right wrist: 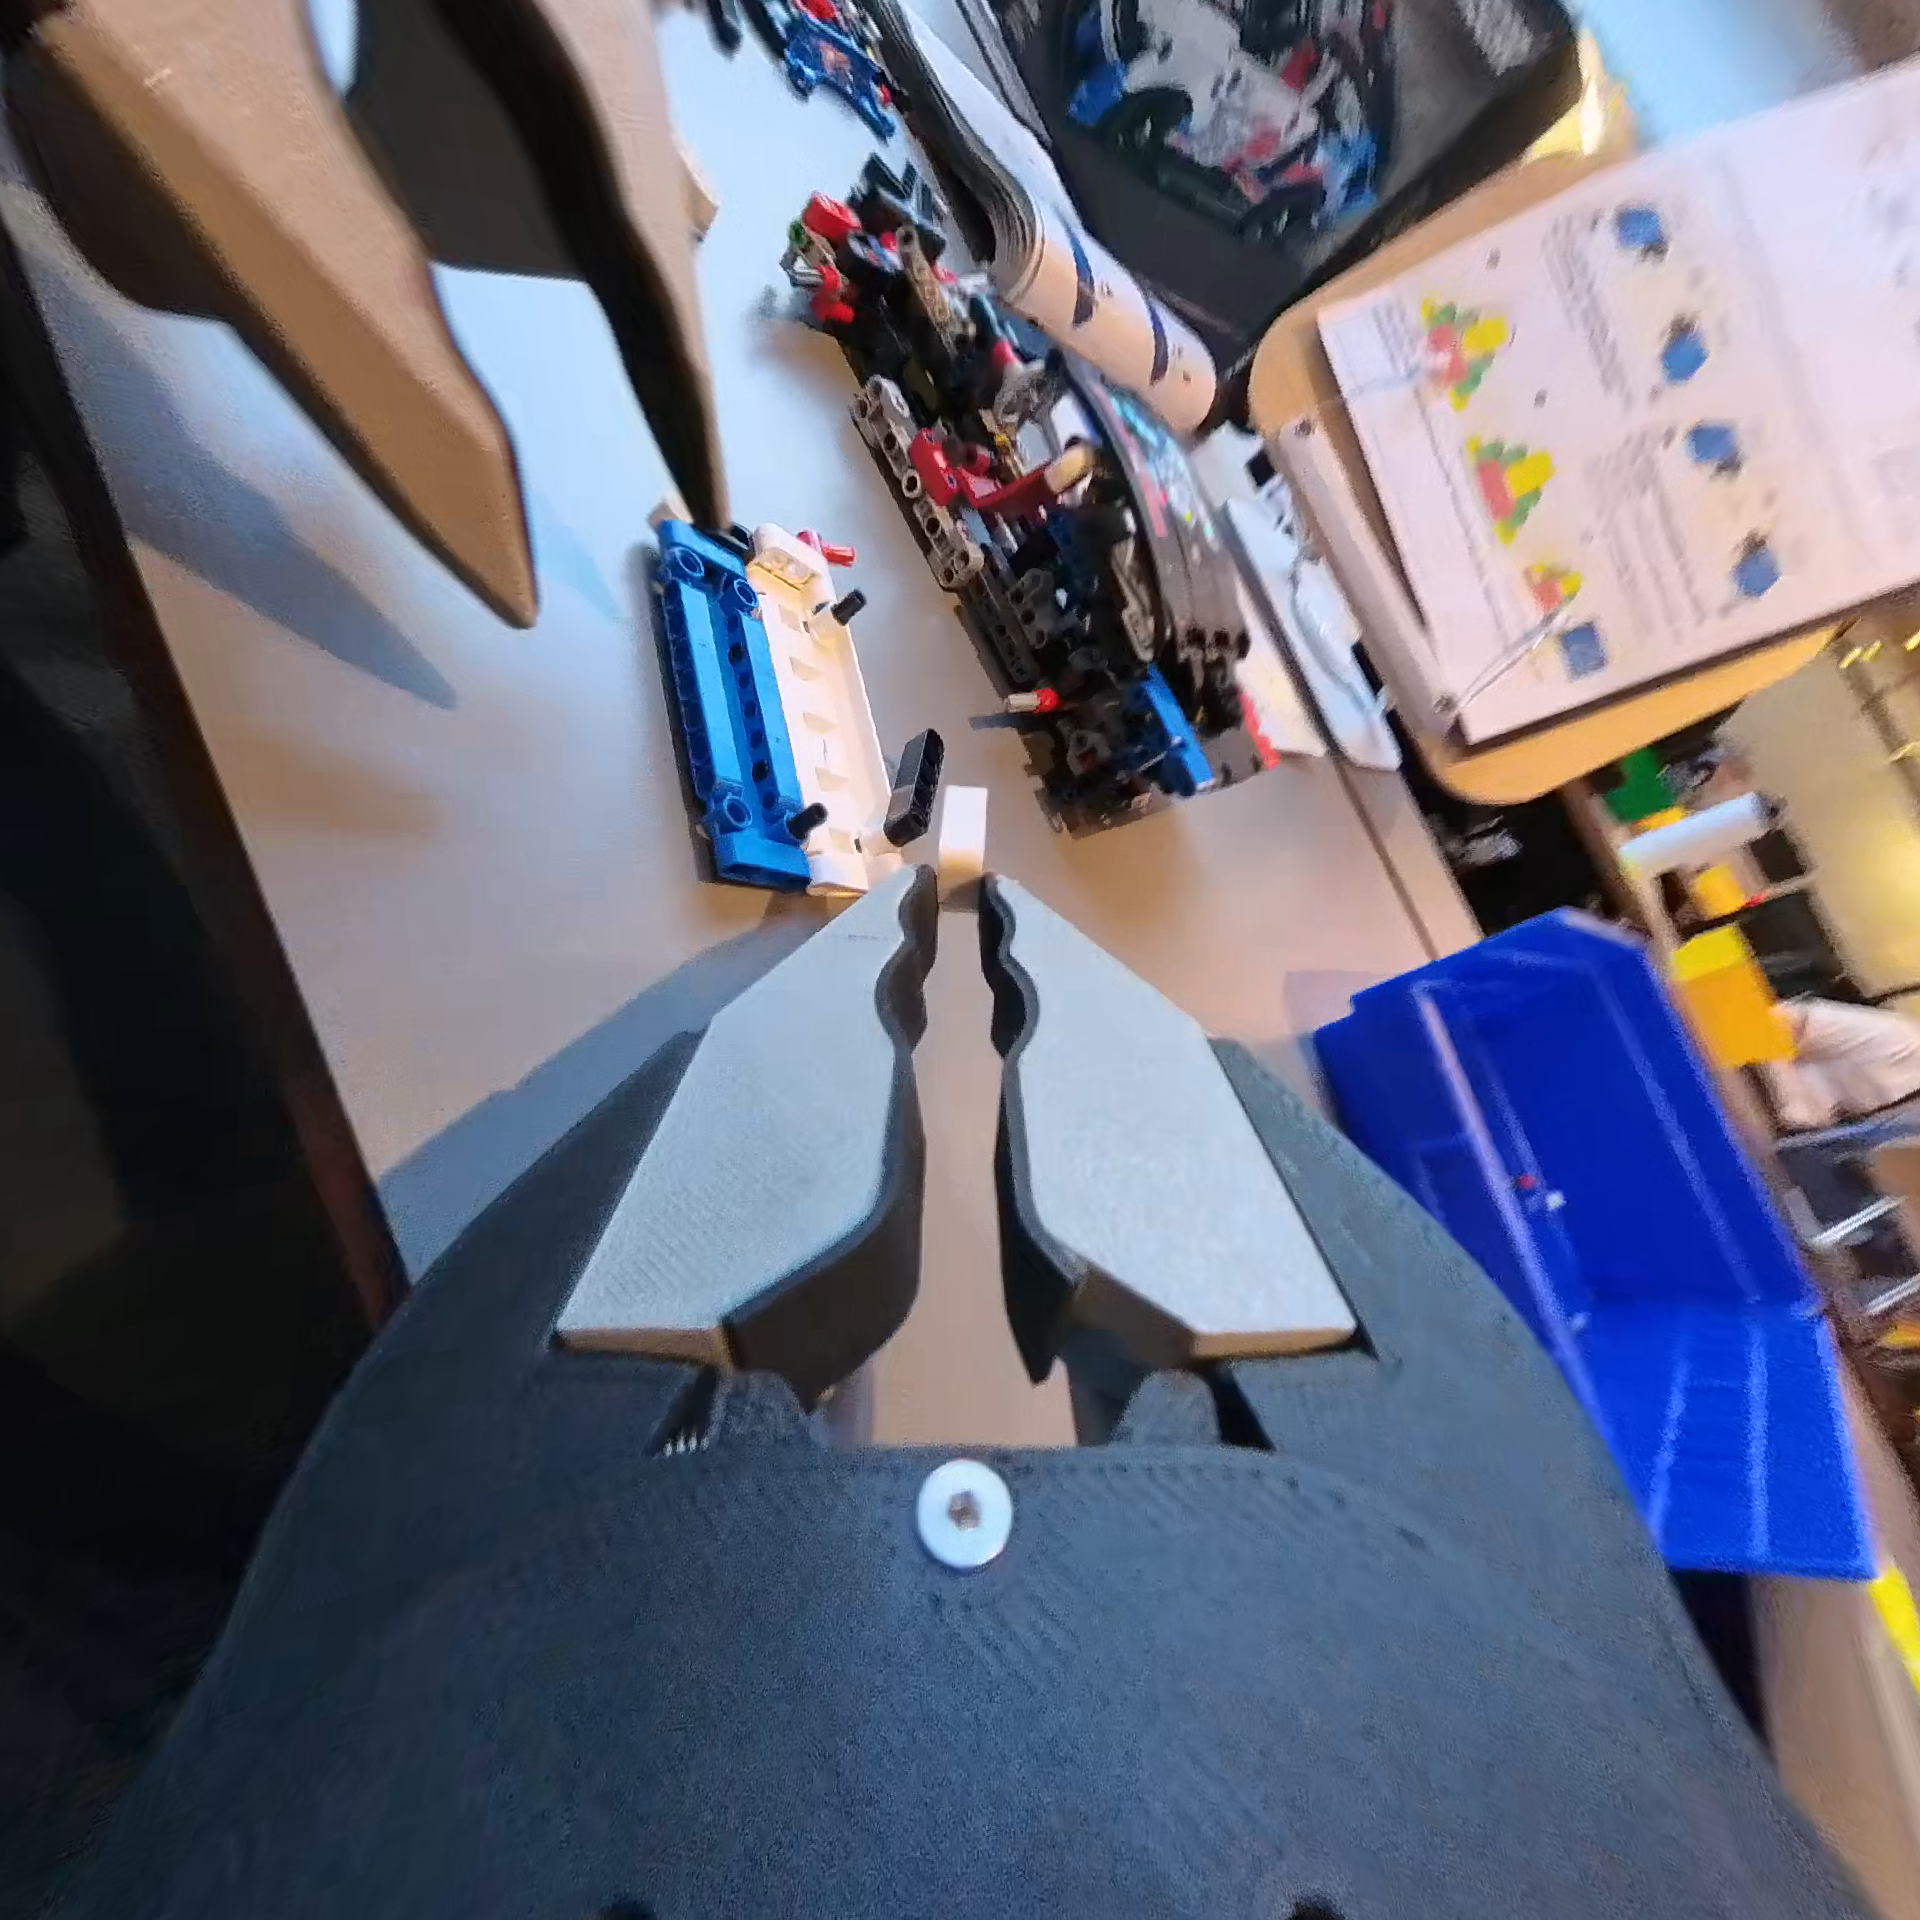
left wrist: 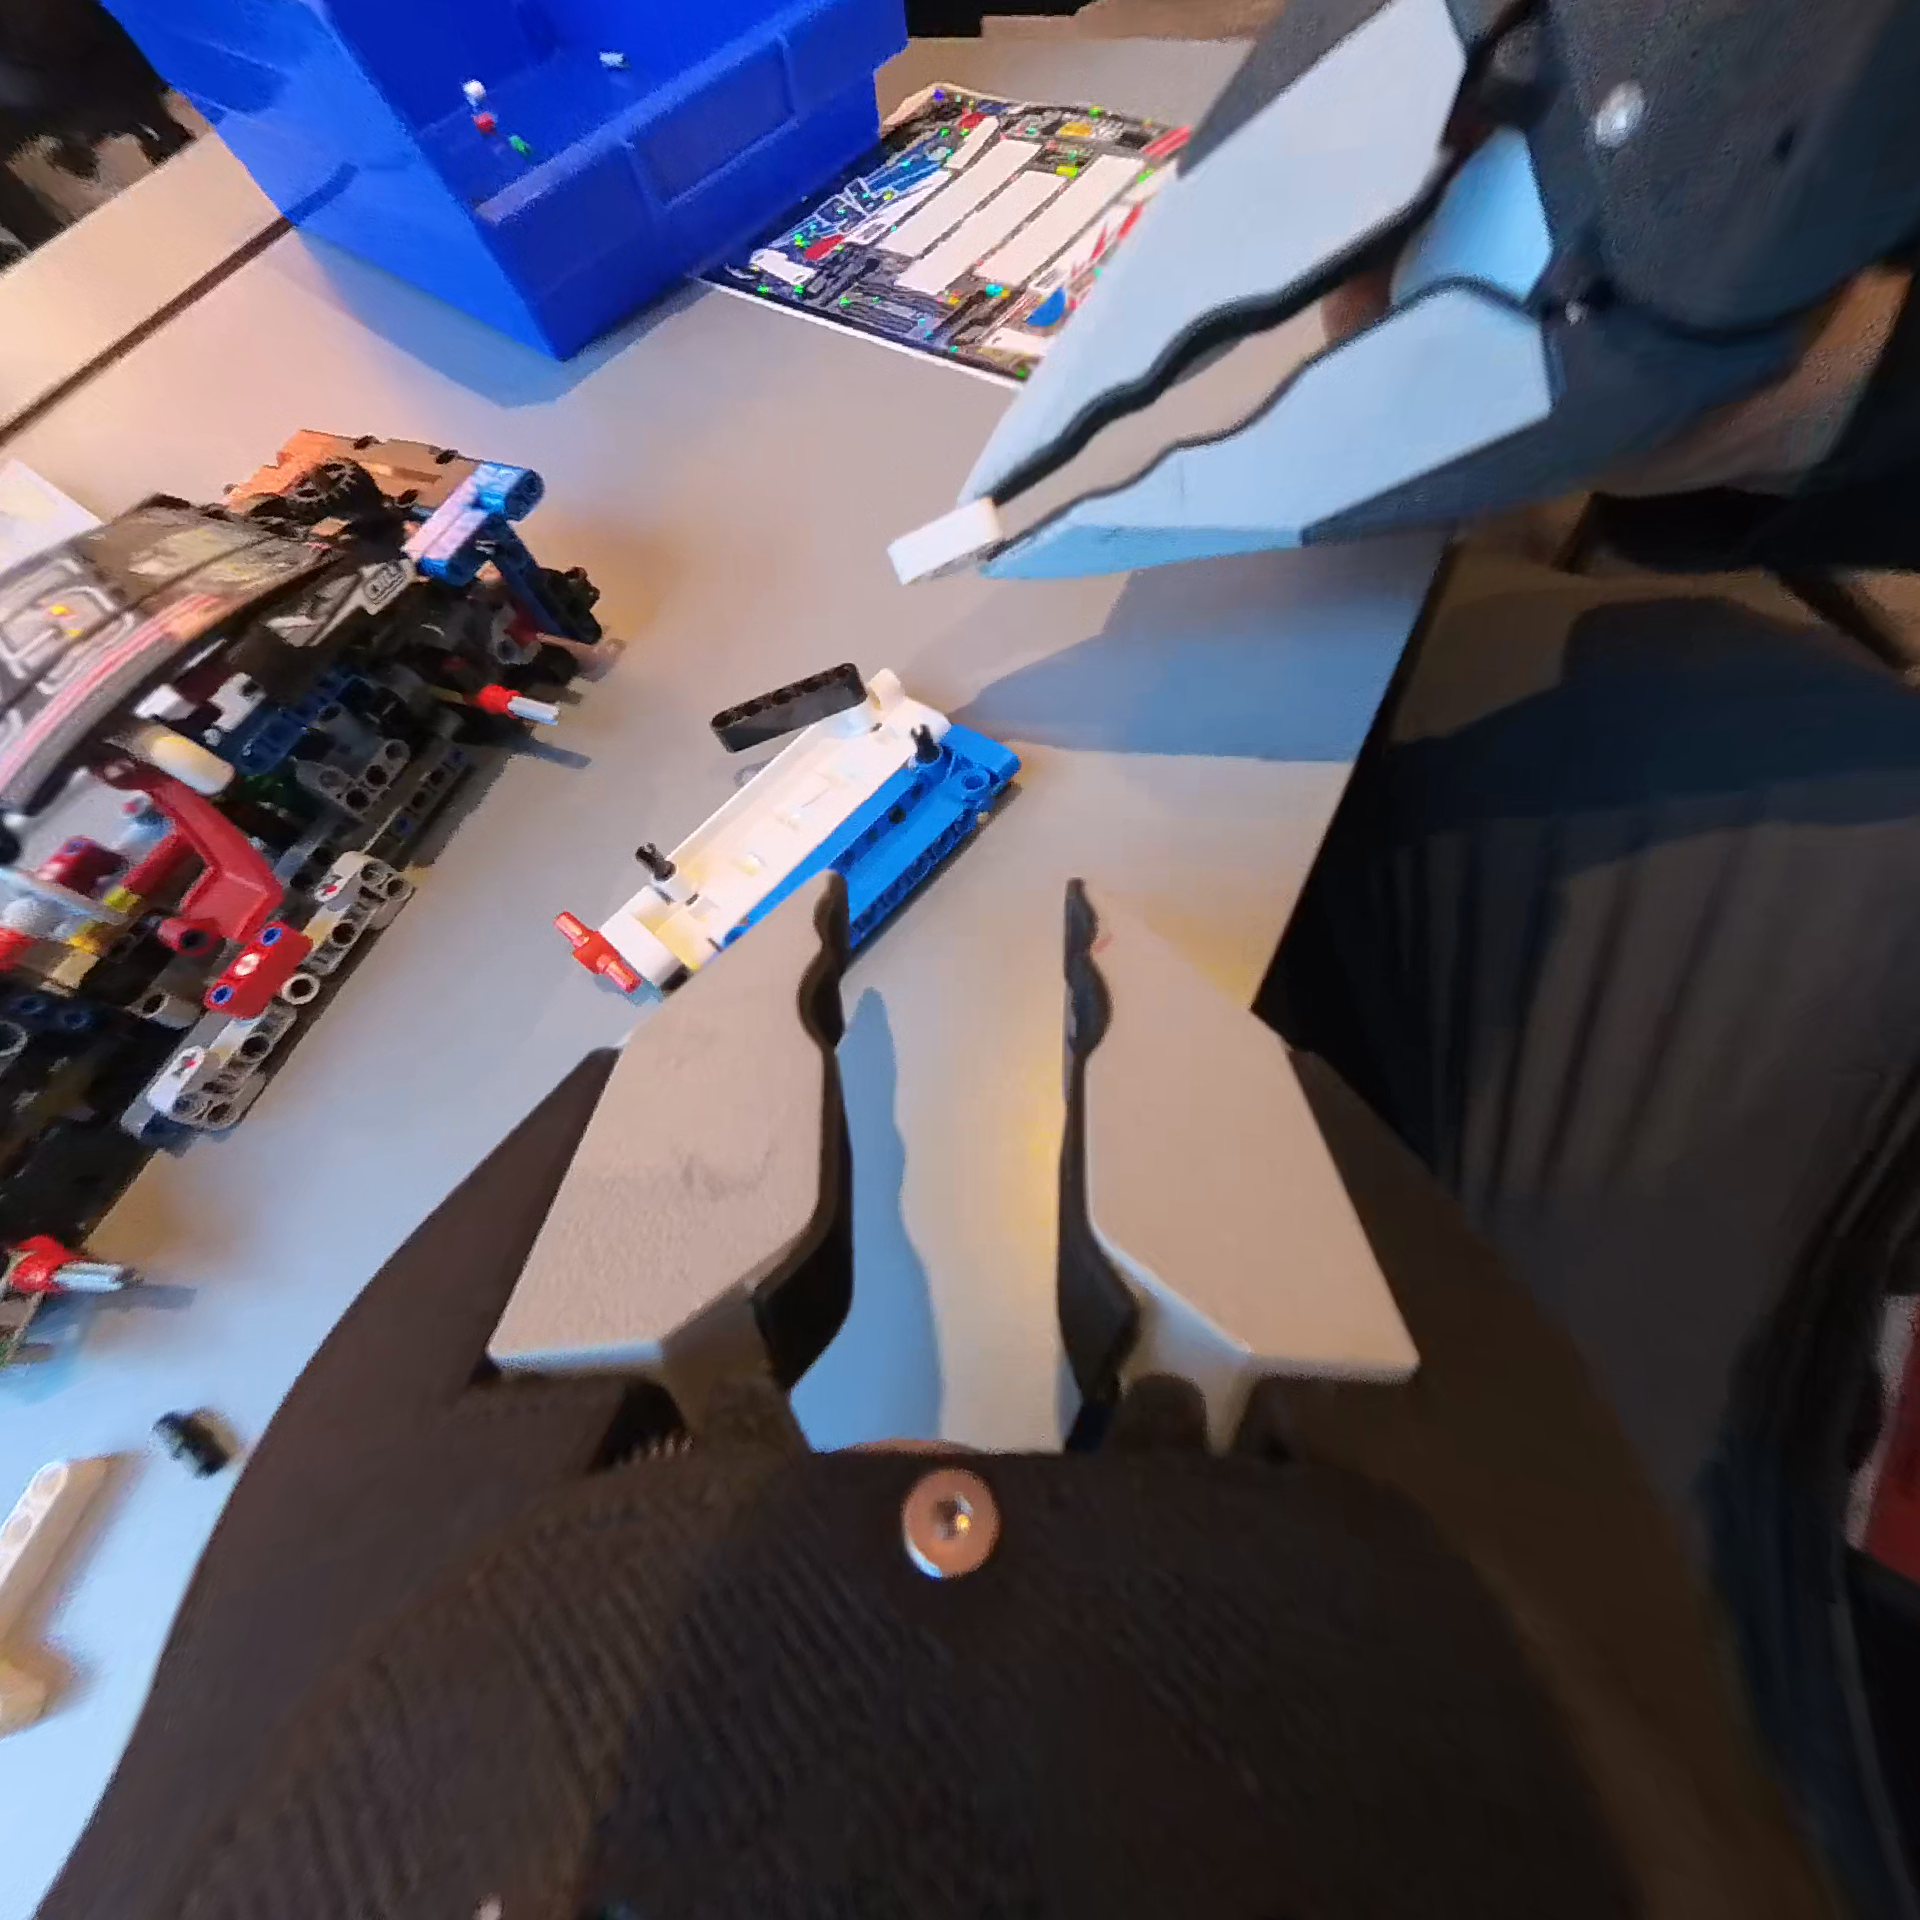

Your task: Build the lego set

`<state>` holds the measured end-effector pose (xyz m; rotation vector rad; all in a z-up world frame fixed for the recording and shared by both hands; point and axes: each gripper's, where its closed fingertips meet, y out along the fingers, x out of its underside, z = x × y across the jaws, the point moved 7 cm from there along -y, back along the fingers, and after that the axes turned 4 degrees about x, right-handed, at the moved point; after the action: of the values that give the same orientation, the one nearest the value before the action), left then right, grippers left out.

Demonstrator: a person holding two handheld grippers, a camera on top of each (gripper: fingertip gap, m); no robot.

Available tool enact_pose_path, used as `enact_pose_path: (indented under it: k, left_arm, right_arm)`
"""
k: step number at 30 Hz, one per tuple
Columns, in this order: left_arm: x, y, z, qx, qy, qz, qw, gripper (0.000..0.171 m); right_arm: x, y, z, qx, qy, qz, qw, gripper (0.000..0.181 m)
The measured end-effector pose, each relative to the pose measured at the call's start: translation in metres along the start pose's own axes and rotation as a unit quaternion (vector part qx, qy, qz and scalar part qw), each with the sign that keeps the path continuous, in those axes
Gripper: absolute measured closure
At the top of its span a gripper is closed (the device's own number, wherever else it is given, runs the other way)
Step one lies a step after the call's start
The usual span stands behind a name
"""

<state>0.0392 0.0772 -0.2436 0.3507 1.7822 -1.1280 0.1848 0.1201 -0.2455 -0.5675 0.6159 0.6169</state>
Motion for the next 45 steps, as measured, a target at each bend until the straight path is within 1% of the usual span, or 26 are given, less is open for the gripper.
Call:
enact_pose_path:
  k: [3,4,6,8,10,13,15,19,21,24,26,31,35,39,40,42,45]
  left_arm:
    - [-0.01,0.002,0.0,0.068,-0.042,0.017,0.997,0.128]
    - [-0.014,0.003,0.0,0.089,-0.055,0.026,0.994,0.126]
    - [-0.022,0.005,-0.004,0.114,-0.07,0.05,0.99,0.127]
    - [-0.026,0.009,-0.01,0.133,-0.082,0.056,0.986,0.128]
    - [-0.03,0.013,-0.012,0.159,-0.084,0.053,0.982,0.13]
    - [-0.034,0.017,-0.013,0.181,-0.074,0.053,0.979,0.141]
    - [-0.036,0.019,-0.01,0.203,-0.071,0.055,0.975,0.144]
    - [-0.038,0.023,-0.011,0.218,-0.084,0.059,0.971,0.148]
    - [-0.037,0.024,-0.012,0.22,-0.093,0.062,0.969,0.154]
    - [-0.036,0.022,-0.012,0.229,-0.093,0.066,0.967,0.159]
    - [-0.036,0.022,-0.011,0.223,-0.084,0.067,0.969,0.159]
    - [-0.036,0.026,-0.008,0.185,-0.041,0.076,0.979,0.16]
    - [-0.04,0.026,-0.007,0.155,-0.004,0.105,0.982,0.16]
    - [-0.048,0.016,-0.003,0.121,0.059,0.141,0.981,0.16]
    - [-0.051,0.012,-0.001,0.115,0.08,0.156,0.978,0.16]
    - [-0.056,0.006,0.005,0.102,0.128,0.174,0.971,0.16]
    - [-0.06,0.003,0.008,0.059,0.185,0.169,0.966,0.16]
  right_arm:
    - [-0.008,-0.007,-0.004,0.015,-0.061,0.049,0.997,0.176]
    - [-0.01,-0.009,-0.005,0.022,-0.078,0.055,0.995,0.176]
    - [-0.014,-0.012,-0.01,0.032,-0.108,0.067,0.991,0.176]
    - [-0.018,-0.013,-0.013,0.037,-0.126,0.08,0.988,0.176]
    - [-0.02,-0.014,-0.015,0.041,-0.135,0.084,0.986,0.176]
    - [-0.021,-0.013,-0.017,0.044,-0.144,0.082,0.985,0.176]
    - [-0.021,-0.013,-0.017,0.045,-0.147,0.083,0.985,0.176]
    - [-0.023,-0.014,-0.02,0.043,-0.154,0.089,0.983,0.176]
    - [-0.023,-0.015,-0.02,0.037,-0.148,0.094,0.984,0.175]
    - [-0.021,-0.015,-0.019,0.023,-0.129,0.099,0.986,0.175]
    - [-0.021,-0.014,-0.019,0.009,-0.106,0.101,0.989,0.176]
    - [-0.013,-0.009,-0.013,-0.05,0.003,0.094,0.994,0.172]
    - [-0.01,-0.01,-0.004,-0.057,0.04,0.088,0.994,0.172]
    - [-0.006,-0.017,0.006,-0.106,0.114,0.092,0.984,0.176]
    - [-0.005,-0.019,0.008,-0.135,0.148,0.095,0.975,0.178]
    - [-0.006,-0.024,0.011,-0.218,0.231,0.103,0.943,0.176]
    - [-0.01,-0.025,0.013,-0.322,0.346,0.119,0.873,0.162]
